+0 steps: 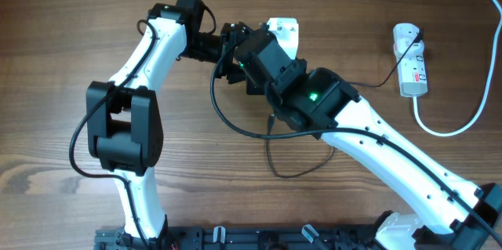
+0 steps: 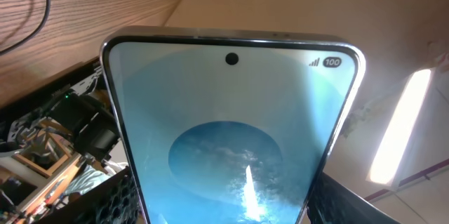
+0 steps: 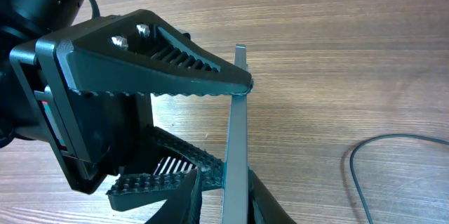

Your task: Plug charger to phone and switch on socket

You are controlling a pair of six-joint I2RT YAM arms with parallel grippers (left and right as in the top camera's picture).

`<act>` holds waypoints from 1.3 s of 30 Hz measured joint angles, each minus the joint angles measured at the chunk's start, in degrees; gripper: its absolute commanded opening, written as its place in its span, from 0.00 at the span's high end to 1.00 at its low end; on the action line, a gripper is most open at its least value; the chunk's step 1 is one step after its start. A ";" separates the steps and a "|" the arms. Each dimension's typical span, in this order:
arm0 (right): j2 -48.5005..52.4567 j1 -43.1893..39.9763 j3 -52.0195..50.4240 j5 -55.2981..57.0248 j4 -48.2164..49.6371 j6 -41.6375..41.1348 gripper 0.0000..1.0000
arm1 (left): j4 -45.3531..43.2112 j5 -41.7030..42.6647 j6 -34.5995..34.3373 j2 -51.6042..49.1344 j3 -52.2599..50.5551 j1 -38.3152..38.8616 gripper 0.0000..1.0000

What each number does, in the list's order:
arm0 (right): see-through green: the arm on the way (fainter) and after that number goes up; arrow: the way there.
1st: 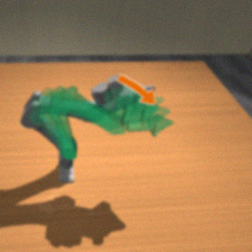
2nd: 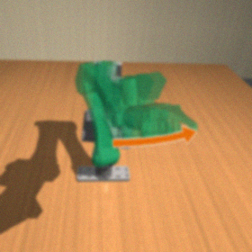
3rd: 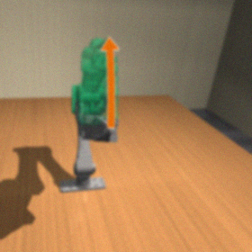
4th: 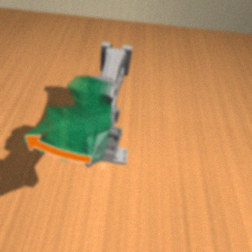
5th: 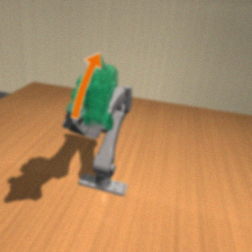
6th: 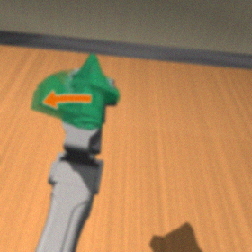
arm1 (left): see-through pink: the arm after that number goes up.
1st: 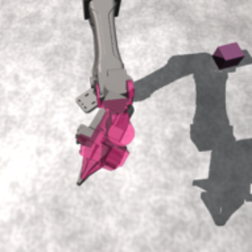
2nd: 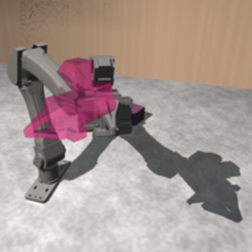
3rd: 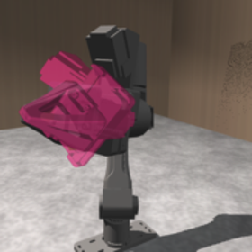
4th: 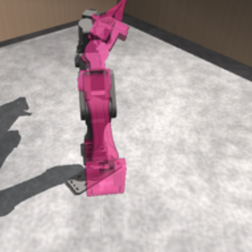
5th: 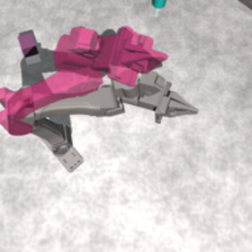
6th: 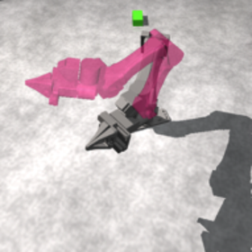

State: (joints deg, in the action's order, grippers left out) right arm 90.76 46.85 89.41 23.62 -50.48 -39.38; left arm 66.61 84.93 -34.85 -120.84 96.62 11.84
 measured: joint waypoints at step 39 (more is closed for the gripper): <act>-2.23 -0.79 0.00 -1.97 -0.98 -40.70 0.95 | -0.61 0.07 -1.73 0.50 0.11 -0.46 0.13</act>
State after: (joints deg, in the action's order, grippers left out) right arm 88.53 46.06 89.41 21.65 -51.46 -80.07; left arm 66.00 84.99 -36.58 -120.33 96.73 11.38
